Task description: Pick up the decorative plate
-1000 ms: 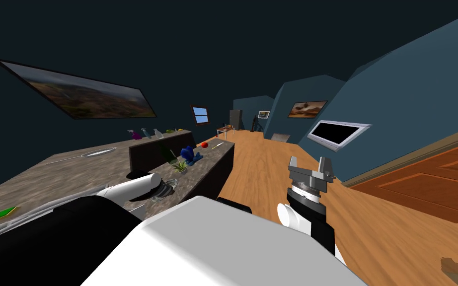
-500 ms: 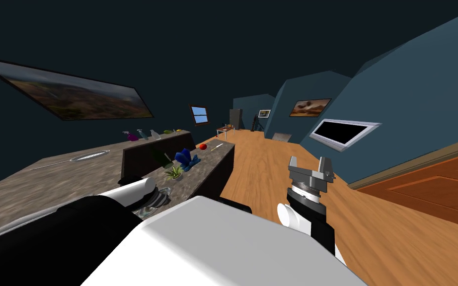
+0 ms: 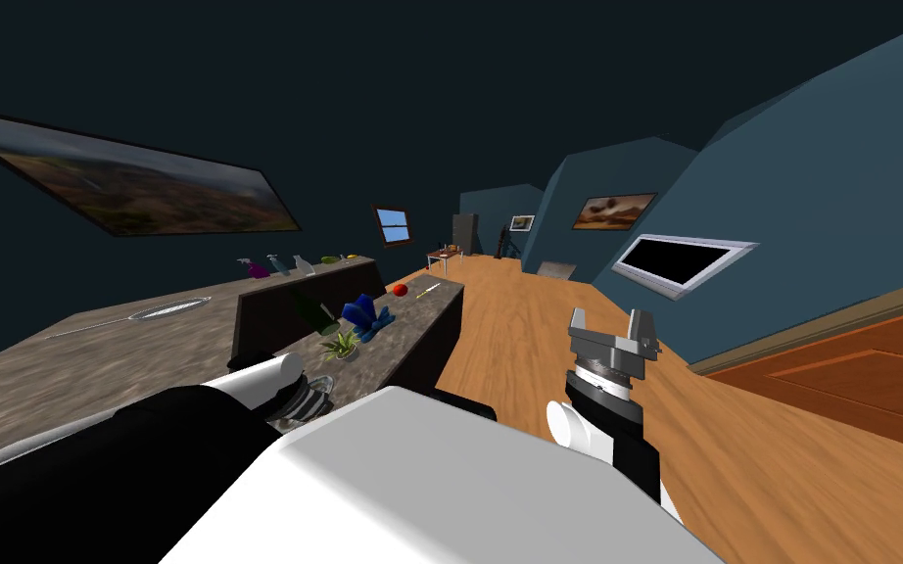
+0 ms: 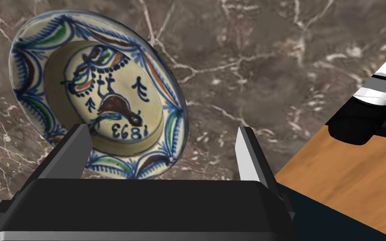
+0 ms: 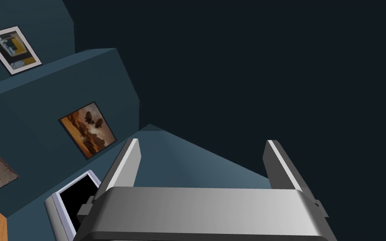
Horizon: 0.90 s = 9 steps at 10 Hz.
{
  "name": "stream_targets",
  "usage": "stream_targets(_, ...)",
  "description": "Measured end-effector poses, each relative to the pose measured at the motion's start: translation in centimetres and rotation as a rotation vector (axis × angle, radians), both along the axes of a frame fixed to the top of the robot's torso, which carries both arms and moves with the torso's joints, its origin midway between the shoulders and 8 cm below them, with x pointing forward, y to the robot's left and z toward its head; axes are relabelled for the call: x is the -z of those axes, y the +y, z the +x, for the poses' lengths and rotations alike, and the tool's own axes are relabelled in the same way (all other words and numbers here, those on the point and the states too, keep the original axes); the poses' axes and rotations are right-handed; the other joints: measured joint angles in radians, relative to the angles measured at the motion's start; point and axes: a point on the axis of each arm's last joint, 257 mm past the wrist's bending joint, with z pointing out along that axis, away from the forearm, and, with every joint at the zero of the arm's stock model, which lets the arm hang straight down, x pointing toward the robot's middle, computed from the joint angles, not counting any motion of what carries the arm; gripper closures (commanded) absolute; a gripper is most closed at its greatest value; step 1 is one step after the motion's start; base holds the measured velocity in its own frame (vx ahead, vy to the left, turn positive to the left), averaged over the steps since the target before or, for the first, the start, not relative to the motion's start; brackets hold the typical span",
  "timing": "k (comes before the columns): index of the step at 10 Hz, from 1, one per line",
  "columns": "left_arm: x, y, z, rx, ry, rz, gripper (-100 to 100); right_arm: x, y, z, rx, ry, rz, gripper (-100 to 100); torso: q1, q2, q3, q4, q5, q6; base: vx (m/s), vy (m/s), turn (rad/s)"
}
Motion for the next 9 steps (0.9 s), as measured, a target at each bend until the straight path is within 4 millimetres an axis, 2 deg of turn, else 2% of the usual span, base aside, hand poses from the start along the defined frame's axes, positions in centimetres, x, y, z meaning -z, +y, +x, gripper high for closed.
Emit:
stream_targets(5, 2.0, 1.1, 0.9, 0.013, -0.006, 0.001, -100, 0.0, 0.0, 0.0, 0.0, 0.0, 0.0, 0, -0.001, 0.001, 0.001, 0.0, 0.0, 0.0, -0.009, -0.011, 0.023)
stream_targets(6, 2.0, 1.1, 0.9, 0.014, -0.007, 0.003, 100, 0.0, 0.0, 0.0, 0.0, 0.0, 0.0, 0, -0.001, 0.001, 0.001, 0.0, 0.0, 0.0, 0.0, 0.0, 0.0)
stream_targets(9, 1.9, 1.2, 0.9, 0.014, -0.008, 0.005, 100, 0.0, 0.0, 0.0, 0.0, 0.0, 0.0, 0, 0.001, 0.0, 0.0, 0.0, 0.001, 0.0, 0.0, 0.0, 0.0)
